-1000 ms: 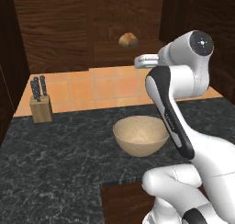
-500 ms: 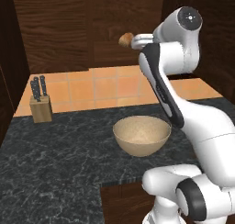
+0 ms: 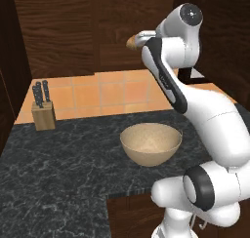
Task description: Open the cabinet, pick up the bread from the cabinet and place it in the basket. Then move the basket to the dining counter.
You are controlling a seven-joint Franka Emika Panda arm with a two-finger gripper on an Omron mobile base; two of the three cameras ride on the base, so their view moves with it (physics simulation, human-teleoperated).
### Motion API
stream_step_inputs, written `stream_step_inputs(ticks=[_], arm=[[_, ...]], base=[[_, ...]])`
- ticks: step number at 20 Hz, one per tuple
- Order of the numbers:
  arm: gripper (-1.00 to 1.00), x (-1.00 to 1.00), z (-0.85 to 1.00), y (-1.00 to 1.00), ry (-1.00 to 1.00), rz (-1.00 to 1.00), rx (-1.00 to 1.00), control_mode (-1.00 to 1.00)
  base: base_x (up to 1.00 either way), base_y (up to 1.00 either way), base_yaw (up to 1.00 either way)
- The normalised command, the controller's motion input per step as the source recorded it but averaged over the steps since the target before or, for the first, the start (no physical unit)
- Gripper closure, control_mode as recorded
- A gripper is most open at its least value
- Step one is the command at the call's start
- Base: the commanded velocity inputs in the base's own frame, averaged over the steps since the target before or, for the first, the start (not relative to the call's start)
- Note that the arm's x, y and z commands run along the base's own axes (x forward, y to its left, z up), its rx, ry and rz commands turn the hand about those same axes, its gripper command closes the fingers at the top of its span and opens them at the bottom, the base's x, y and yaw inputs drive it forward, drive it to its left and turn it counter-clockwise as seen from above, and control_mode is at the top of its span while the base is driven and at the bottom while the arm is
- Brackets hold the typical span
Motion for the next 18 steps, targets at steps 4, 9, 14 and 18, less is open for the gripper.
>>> stream_step_inputs(ticks=[4, 9, 14, 18], arm=[[-1.0, 0.54, -0.08, 0.0, 0.0, 0.12, 0.0, -1.0], [-1.0, 0.58, -0.05, -0.02, 0.03, 0.08, -0.01, -1.0], [-1.0, 0.64, -0.05, 0.0, 0.07, 0.0, -0.02, -1.0], [-1.0, 0.56, 0.0, -0.01, 0.0, 0.0, 0.0, -1.0]], base=[[0.0, 0.0, 0.0], [0.0, 0.0, 0.0], [0.0, 0.0, 0.0], [0.0, 0.0, 0.0]])
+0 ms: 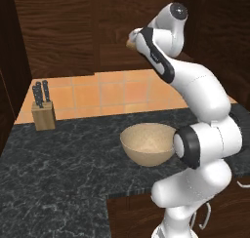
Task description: Open the cabinet, pick up the bread from the cabinet and place it in the basket. Then move the basket to the dining counter.
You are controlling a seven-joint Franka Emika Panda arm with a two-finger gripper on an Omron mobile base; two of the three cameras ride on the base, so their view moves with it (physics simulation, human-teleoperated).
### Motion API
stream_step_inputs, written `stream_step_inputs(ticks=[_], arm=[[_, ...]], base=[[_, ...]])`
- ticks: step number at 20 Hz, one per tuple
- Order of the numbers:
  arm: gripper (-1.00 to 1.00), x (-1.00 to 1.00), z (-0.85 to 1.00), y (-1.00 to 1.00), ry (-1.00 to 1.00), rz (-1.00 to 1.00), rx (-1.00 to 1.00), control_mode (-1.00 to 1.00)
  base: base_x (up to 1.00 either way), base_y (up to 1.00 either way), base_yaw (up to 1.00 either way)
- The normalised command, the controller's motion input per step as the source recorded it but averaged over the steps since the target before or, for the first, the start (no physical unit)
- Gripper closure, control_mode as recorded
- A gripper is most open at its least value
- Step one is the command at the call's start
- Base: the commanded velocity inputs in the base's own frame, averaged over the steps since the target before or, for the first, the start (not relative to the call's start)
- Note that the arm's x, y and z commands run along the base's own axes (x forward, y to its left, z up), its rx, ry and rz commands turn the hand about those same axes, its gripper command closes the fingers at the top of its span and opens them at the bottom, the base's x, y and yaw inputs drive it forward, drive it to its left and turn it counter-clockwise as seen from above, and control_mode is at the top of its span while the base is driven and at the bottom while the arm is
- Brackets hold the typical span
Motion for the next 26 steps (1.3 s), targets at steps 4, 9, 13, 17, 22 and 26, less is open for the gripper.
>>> stream_step_inputs(ticks=[4, 9, 13, 17, 22, 26], arm=[[-1.0, 0.62, -0.03, -0.02, 0.03, 0.0, -0.01, -1.0], [-1.0, 0.39, -0.1, 0.0, 0.06, 0.0, 0.0, -1.0], [-1.0, 0.39, -0.07, 0.0, 0.04, 0.0, -0.03, -1.0], [-1.0, 0.25, -0.15, 0.0, 0.03, 0.0, -0.02, -1.0], [-1.0, 0.0, -0.09, 0.02, 0.01, 0.04, 0.0, -1.0], [-1.0, 0.0, -0.23, 0.0, 0.06, 0.06, 0.0, -1.0]], base=[[0.0, 0.0, 0.0], [0.0, 0.0, 0.0], [0.0, 0.0, 0.0], [0.0, 0.0, 0.0], [0.0, 0.0, 0.0], [0.0, 0.0, 0.0]])
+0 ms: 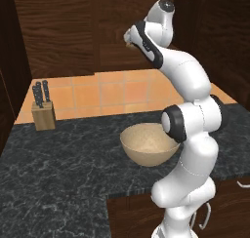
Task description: Open the cabinet, pick up the bread from the cabinet and place it in the basket. Then move the basket to the dining counter.
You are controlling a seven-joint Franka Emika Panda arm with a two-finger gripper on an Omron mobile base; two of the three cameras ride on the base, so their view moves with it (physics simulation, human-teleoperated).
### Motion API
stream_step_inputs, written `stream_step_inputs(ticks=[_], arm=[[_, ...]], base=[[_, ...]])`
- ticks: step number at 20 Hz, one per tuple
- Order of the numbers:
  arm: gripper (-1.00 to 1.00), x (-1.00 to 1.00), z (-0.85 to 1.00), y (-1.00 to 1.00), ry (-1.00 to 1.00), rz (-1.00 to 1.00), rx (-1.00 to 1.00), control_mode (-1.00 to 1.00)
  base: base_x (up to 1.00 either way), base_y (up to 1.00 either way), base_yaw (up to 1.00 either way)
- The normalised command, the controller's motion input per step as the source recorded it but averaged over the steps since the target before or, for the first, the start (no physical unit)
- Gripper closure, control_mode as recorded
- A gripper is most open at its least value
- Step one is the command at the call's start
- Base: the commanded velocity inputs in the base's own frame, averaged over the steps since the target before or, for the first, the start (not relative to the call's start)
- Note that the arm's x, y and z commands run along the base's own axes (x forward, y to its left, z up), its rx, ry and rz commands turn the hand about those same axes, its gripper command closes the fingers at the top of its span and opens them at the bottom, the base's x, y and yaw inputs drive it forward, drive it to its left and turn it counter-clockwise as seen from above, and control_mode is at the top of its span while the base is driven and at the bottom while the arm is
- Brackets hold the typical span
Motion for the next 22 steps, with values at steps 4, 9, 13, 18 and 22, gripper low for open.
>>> stream_step_inputs(ticks=[4, 9, 13, 18, 22], arm=[[-1.0, 0.0, -0.18, 0.03, 0.04, 0.07, 0.0, -1.0], [-1.0, 0.08, -0.22, 0.14, 0.01, 0.08, 0.0, -1.0], [1.0, 0.0, -0.3, 0.15, 0.0, 0.04, 0.0, -1.0], [1.0, -0.05, -0.18, 0.27, -0.05, 0.0, 0.0, -1.0], [1.0, -0.46, -0.03, 0.22, -0.29, -0.11, 0.0, -1.0]], base=[[0.0, 0.0, 0.0], [0.0, 0.0, 0.0], [0.0, 0.0, 0.0], [0.0, 0.0, 0.0], [0.0, 0.0, 0.0]])
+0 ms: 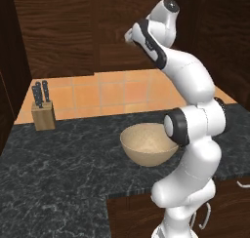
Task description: Open the cabinet, pick up the bread from the cabinet and place it in the basket. Then move the basket to the dining counter.
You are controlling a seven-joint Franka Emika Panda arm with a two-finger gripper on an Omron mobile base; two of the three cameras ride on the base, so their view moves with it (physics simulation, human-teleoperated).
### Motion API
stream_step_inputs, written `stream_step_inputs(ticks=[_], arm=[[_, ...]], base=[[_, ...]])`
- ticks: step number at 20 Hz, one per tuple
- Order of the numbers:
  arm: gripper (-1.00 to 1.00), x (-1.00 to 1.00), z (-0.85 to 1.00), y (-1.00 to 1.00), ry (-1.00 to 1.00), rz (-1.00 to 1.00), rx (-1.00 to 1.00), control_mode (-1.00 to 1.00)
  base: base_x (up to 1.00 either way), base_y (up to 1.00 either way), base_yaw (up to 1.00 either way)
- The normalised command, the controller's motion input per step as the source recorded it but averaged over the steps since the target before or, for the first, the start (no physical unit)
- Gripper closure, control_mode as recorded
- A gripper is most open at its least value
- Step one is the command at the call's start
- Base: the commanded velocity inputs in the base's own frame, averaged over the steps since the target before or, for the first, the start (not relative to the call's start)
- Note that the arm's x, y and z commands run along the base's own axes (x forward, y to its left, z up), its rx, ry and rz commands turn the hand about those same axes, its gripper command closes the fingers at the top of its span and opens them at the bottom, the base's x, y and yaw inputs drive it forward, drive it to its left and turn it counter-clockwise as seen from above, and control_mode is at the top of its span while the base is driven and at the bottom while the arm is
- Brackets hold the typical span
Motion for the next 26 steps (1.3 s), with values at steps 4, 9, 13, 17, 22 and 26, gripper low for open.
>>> stream_step_inputs(ticks=[4, 9, 13, 17, 22, 26], arm=[[1.0, -0.51, -0.2, 0.26, -0.32, -0.14, 0.0, -1.0], [1.0, -0.41, -0.06, 0.25, -0.16, -0.13, -0.02, -1.0], [1.0, -0.95, 0.74, 0.04, -0.07, -0.15, 0.01, -1.0], [1.0, -1.0, 0.29, 0.0, 0.0, -0.3, 0.14, -1.0], [1.0, -1.0, 0.2, 0.0, 0.05, -0.27, 0.15, -1.0], [1.0, -1.0, 0.01, 0.0, 0.27, -0.21, 0.07, -1.0]], base=[[0.0, 0.0, 0.0], [0.0, 0.0, 0.0], [0.0, 0.0, 0.0], [0.0, 0.0, 0.0], [0.0, 0.0, 0.0], [0.0, 0.0, 0.0]])
